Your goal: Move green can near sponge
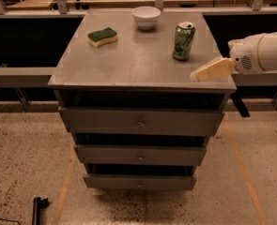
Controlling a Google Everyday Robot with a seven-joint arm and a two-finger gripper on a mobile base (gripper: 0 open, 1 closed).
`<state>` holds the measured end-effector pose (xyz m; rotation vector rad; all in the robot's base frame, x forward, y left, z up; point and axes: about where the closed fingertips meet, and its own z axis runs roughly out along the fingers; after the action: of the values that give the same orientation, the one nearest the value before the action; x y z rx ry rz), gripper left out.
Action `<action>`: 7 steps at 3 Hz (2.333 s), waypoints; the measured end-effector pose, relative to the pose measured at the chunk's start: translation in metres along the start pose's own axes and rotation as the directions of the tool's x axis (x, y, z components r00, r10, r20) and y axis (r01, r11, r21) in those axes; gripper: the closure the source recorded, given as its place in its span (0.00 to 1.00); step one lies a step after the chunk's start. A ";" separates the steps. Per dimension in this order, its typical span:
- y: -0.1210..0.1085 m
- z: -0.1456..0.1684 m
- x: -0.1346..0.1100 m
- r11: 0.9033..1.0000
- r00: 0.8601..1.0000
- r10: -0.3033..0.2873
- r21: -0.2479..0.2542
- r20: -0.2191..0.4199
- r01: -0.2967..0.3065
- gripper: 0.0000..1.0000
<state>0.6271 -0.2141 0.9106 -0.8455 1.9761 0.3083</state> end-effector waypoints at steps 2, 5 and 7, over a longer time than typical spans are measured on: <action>-0.049 0.061 -0.017 0.989 0.991 0.075 0.116 0.113 -0.088 0.00; -0.068 0.141 -0.041 0.993 0.967 0.081 0.069 0.240 -0.100 0.00; -0.082 0.170 -0.044 0.997 0.963 0.051 0.048 0.266 -0.066 0.49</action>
Offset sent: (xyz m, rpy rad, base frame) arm 0.1237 0.0058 -0.0136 0.1313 -0.1436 -0.1761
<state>0.8093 -0.1655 0.8670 -0.6736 1.7532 0.3779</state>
